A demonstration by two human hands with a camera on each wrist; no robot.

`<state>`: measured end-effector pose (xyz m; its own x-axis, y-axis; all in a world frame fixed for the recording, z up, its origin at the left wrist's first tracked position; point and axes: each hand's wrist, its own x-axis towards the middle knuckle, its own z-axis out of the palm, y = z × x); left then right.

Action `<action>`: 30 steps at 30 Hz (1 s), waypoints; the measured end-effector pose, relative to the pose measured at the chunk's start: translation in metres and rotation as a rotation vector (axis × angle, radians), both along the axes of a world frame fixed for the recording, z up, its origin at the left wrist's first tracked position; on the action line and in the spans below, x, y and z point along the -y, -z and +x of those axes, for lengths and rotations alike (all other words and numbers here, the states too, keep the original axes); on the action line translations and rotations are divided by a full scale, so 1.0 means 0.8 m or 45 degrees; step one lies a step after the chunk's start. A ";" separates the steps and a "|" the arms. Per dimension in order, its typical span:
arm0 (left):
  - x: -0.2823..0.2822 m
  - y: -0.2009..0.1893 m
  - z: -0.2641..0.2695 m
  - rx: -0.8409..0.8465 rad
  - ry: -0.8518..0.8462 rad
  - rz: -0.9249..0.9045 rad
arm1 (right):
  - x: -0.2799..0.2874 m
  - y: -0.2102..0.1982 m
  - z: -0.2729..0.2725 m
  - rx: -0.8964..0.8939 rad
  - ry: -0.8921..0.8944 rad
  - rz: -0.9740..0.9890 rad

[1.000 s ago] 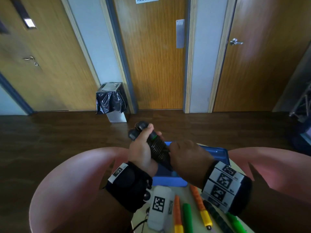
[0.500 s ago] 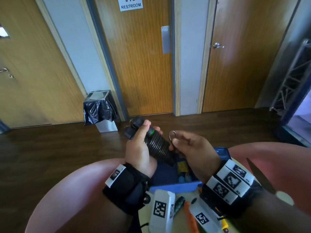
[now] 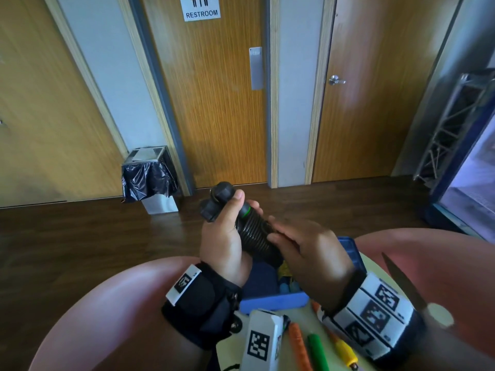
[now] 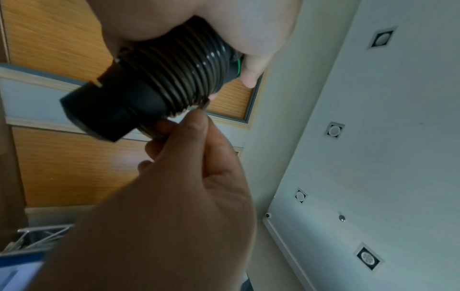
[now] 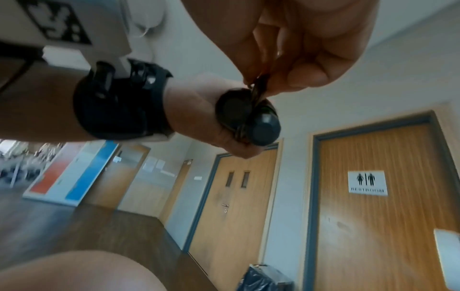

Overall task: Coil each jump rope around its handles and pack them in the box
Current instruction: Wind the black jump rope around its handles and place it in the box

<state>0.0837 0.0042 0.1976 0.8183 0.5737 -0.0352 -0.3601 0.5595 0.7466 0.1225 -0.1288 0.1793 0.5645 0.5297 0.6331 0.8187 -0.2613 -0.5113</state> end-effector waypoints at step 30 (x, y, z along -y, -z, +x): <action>0.017 0.001 -0.008 -0.095 0.019 0.177 | 0.018 -0.020 0.002 -0.550 0.044 -0.196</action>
<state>0.0773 -0.0097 0.1969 0.8249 0.5651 -0.0176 -0.2931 0.4540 0.8414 0.1238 -0.1428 0.1956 0.7781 0.5756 0.2515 0.5287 -0.3840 -0.7570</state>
